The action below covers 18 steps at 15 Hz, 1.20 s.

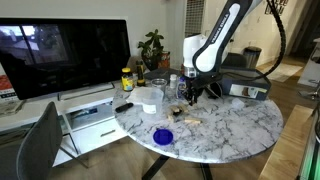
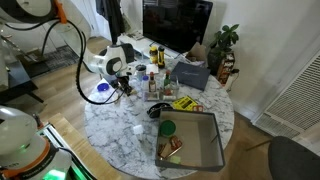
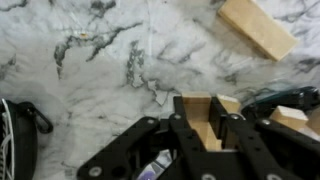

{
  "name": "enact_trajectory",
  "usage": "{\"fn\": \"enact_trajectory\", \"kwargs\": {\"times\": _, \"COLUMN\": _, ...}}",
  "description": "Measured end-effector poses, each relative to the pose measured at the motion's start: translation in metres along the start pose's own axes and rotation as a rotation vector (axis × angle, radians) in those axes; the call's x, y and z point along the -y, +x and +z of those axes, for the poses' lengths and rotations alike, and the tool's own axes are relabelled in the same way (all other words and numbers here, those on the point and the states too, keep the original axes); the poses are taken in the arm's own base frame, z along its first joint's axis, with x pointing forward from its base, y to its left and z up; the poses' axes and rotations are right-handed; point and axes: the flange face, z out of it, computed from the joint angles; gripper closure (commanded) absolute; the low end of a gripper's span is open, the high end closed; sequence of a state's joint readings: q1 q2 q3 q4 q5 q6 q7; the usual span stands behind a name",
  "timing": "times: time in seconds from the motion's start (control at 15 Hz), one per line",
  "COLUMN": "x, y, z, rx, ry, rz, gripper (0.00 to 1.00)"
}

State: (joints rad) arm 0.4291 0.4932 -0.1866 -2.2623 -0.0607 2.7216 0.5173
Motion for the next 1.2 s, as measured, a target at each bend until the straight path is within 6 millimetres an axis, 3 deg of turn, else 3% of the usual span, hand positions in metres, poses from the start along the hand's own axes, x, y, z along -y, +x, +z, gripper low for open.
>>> {"fn": "enact_trajectory", "kwargs": {"times": 0.27, "x": 0.035, "y": -0.018, "z": -0.056, "rx": -0.073, "ry": -0.075, "rz": -0.198, "gripper": 0.93}}
{"fn": "enact_trajectory", "kwargs": {"times": 0.33, "x": 0.041, "y": -0.021, "z": -0.07, "rx": -0.092, "ry": -0.084, "rz": -0.24, "gripper": 0.71}}
{"fn": "enact_trajectory", "kwargs": {"times": 0.53, "x": 0.052, "y": -0.028, "z": -0.099, "rx": -0.129, "ry": -0.077, "rz": -0.296, "gripper": 0.71}}
{"fn": "enact_trajectory", "kwargs": {"times": 0.8, "x": 0.048, "y": -0.031, "z": -0.099, "rx": -0.125, "ry": -0.08, "rz": -0.302, "gripper": 0.71}}
{"fn": "enact_trajectory", "kwargs": {"times": 0.87, "x": 0.048, "y": -0.031, "z": -0.098, "rx": -0.125, "ry": -0.081, "rz": -0.302, "gripper": 0.93}}
{"fn": "enact_trajectory", "kwargs": {"times": 1.2, "x": 0.057, "y": -0.026, "z": -0.109, "rx": -0.14, "ry": -0.058, "rz": -0.369, "gripper": 0.93}}
